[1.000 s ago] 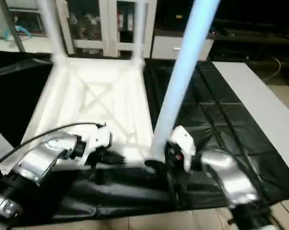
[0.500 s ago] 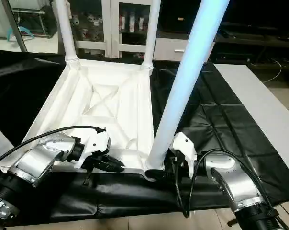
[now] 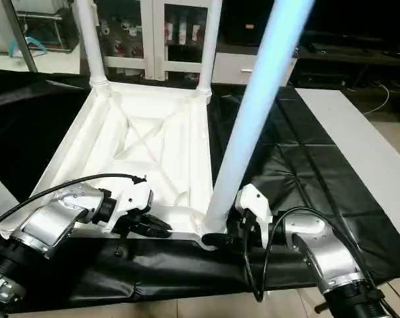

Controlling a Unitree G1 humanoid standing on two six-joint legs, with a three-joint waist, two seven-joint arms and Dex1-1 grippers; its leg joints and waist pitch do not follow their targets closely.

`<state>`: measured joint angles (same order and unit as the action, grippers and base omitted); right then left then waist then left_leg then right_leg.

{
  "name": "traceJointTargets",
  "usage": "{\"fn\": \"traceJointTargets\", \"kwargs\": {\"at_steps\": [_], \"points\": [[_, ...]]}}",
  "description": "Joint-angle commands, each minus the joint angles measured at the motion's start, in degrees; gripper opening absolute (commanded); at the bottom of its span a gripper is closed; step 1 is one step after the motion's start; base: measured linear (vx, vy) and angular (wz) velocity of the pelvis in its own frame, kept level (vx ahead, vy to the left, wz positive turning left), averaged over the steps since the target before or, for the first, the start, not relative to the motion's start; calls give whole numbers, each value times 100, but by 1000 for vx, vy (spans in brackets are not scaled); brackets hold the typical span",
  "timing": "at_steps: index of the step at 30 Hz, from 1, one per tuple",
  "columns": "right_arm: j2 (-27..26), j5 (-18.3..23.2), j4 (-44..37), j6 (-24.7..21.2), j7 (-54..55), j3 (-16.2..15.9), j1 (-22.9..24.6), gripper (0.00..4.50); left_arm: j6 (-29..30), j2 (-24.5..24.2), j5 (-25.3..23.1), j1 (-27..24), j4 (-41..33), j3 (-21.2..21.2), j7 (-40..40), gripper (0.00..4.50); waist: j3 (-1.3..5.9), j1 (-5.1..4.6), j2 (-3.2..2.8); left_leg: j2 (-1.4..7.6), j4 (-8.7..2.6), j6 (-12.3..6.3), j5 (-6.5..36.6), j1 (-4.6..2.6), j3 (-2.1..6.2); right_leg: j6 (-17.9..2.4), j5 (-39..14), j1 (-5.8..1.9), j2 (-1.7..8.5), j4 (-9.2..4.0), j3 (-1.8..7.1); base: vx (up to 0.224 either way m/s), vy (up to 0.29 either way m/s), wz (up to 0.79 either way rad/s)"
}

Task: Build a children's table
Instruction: Rotate leg to tighten

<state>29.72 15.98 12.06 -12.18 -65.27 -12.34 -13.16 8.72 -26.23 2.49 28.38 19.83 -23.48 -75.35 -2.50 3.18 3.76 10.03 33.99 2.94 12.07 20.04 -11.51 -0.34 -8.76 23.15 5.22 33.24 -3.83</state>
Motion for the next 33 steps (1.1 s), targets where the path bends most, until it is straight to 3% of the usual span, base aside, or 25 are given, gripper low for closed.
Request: {"fn": "traceJointTargets", "kwargs": {"at_steps": [1,4,7,9,10,11,14,15,17,21,22,25,26,30,31,32,33], "points": [[-70,95,9,-15,23,44,-55,273,55,-18,-147,-1,55,-137,-16,0,283,-17,-38,376,-484,-44,1586,-51,179,-1118,-1996,-202,370,-377,276,0,0,0],[-217,122,55,70,215,149,-78,272,65,14,-148,4,84,-117,43,0,281,-27,-39,373,-483,-17,1647,-49,181,-1095,-2082,-198,375,-390,276,0,0,0],[-1000,-27,639,0,1714,555,-429,272,246,402,-242,95,401,78,848,0,267,-89,-97,354,-493,120,1812,-45,189,-1124,-2194,-152,365,-406,269,0,0,0],[-1238,-36,796,-25,2102,668,-517,272,292,559,-277,150,545,145,1150,0,284,-193,-59,330,-503,266,2014,-11,261,-863,-2761,-213,379,-440,214,-51,2,-9],[-1488,-26,890,-13,2451,754,-580,272,382,729,-296,212,684,208,1442,0,282,-203,-80,331,-503,264,2023,-8,261,-831,-2806,-203,383,-448,220,0,0,0],[-1644,-19,941,0,2662,802,-616,272,440,835,-305,251,769,246,1620,0,278,-208,-83,337,-494,248,2093,-49,253,-817,-2833,-164,379,-487,225,0,0,0],[-2180,-230,1223,82,3645,890,-760,272,665,1302,-418,458,1150,384,2496,0,278,-269,-66,325,-482,245,2142,-50,238,-877,-2715,-121,363,-482,232,0,0,0],[-2263,-295,1298,103,3837,902,-794,272,740,1392,-437,502,1228,418,2683,0,280,-274,-57,316,-485,222,2111,-46,241,-866,-2726,-135,364,-489,230,0,0,0],[-2607,-635,1815,260,4744,930,-1075,272,822,1793,-583,716,1634,559,3549,0,281,-284,-99,315,-479,206,2049,-47,231,-871,-2680,-123,362,-492,235,0,0,0],[-2997,-1008,2561,465,5730,927,-1593,269,647,2261,-796,963,2180,652,4392,0,312,-299,-77,287,-463,133,1827,-28,211,-899,-2385,-146,354,-481,239,0,0,0],[-3071,-1003,2692,493,5860,975,-1701,269,584,2304,-872,998,2273,609,4495,0,316,-302,-39,283,-460,95,1778,-17,202,-903,-2328,-153,350,-472,238,0,0,0],[-3177,-1038,2831,569,5914,1021,-1821,268,549,2359,-924,1035,2370,592,4580,0,335,-269,-68,293,-456,-51,1497,0,185,-979,-1890,-189,354,-423,251,0,0,0],[-3183,-1082,2750,633,5608,897,-1783,267,570,2301,-895,988,2262,591,4416,0,343,-254,-24,293,-445,-162,1299,7,160,-1067,-1618,-207,351,-389,249,0,0,0],[-3095,-1272,2736,926,5369,717,-1767,267,484,2204,-919,962,2249,581,4278,0,326,-239,-41,300,-450,-229,1301,3,159,-1056,-1853,-202,367,-412,244,0,0,0],[-3070,-1134,2625,985,5187,764,-1720,267,409,2145,-932,932,2216,575,4198,0,322,-243,-46,302,-453,-216,1348,1,162,-1043,-1938,-196,368,-421,244,0,0,0],[-3070,-1134,2625,985,5187,764,-1720,323,409,2145,-932,932,2216,575,4198,0,320,-245,-46,305,-459,-204,1411,3,170,-1008,-2039,-201,369,-432,242,0,0,0],[-3022,-982,2483,1003,4995,822,-1667,323,384,2069,-935,883,2148,579,4118,0,318,-249,-55,307,-463,-193,1422,4,172,-1000,-2050,-197,365,-432,245,0,0,0]]}}
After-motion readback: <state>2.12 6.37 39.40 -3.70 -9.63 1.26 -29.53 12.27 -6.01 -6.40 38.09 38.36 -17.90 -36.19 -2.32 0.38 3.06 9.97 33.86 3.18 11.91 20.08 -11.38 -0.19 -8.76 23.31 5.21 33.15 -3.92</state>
